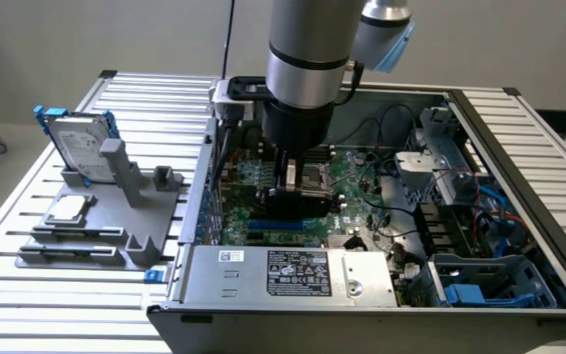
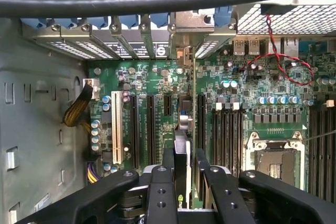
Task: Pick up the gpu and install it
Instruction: 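Insert the gpu into the slot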
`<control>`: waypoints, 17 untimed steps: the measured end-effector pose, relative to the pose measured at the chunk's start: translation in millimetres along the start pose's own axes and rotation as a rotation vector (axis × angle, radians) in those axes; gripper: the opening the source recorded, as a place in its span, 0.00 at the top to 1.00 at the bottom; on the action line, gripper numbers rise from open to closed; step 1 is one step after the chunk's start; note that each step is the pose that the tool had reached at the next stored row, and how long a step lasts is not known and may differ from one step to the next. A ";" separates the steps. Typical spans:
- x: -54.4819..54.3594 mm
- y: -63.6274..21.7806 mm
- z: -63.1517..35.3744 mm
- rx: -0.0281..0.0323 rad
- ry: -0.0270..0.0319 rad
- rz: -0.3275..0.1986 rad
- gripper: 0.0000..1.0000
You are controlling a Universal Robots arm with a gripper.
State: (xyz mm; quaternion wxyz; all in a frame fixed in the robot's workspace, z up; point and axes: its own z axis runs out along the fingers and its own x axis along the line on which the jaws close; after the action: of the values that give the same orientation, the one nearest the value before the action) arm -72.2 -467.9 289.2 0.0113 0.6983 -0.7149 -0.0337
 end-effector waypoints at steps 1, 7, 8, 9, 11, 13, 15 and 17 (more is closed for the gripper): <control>0.2 0.0 0.2 0.0001 -0.0014 0.001 0.73; 2.6 0.0 0.7 0.0001 -0.0030 0.003 0.73; 2.9 0.1 0.9 0.0000 -0.0030 0.003 0.73; 3.1 0.1 1.3 0.0001 -0.0033 0.003 0.73; 3.4 0.0 2.4 0.0001 -0.0037 0.003 0.73; 3.6 0.0 3.6 0.0000 -0.0045 0.003 0.73; 3.9 0.0 3.6 -0.0001 -0.0044 0.003 0.73; 4.0 0.0 3.7 -0.0002 -0.0067 0.003 0.73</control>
State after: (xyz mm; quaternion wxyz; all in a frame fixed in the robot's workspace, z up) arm -72.6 -471.8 285.4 0.0090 0.6971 -0.7160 -0.0361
